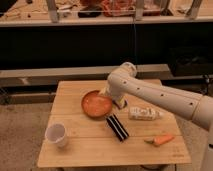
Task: Pick up the ceramic bowl
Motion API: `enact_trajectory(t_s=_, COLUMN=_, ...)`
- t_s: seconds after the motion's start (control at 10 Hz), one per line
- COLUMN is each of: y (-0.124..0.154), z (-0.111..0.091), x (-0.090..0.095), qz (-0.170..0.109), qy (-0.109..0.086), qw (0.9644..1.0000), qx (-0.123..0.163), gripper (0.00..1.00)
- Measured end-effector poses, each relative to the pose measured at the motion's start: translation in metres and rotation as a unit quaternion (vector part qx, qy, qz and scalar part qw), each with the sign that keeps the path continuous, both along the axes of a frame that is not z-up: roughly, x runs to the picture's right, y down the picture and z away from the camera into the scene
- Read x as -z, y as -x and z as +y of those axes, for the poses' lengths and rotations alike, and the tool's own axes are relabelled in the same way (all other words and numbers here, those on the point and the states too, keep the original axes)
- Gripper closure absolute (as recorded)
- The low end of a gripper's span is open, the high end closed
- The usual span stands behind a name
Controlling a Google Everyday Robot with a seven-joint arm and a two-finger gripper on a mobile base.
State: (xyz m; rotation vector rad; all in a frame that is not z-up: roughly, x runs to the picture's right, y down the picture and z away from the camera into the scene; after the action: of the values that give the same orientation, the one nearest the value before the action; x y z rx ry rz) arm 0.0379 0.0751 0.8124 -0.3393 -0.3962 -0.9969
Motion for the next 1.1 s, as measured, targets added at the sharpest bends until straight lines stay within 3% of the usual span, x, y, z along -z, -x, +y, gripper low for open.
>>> enact_trajectory(t_s=0.4, y=0.002, z=0.022, x=-0.039, qz=-0.012, qy=0.008, qw=0.9999, qx=-0.003, gripper=0.20)
enact_trajectory(t_s=1.1, y=0.007, z=0.038, x=-0.068, qz=-0.013, qy=0.021, qw=0.9997, qx=0.001, gripper=0.20)
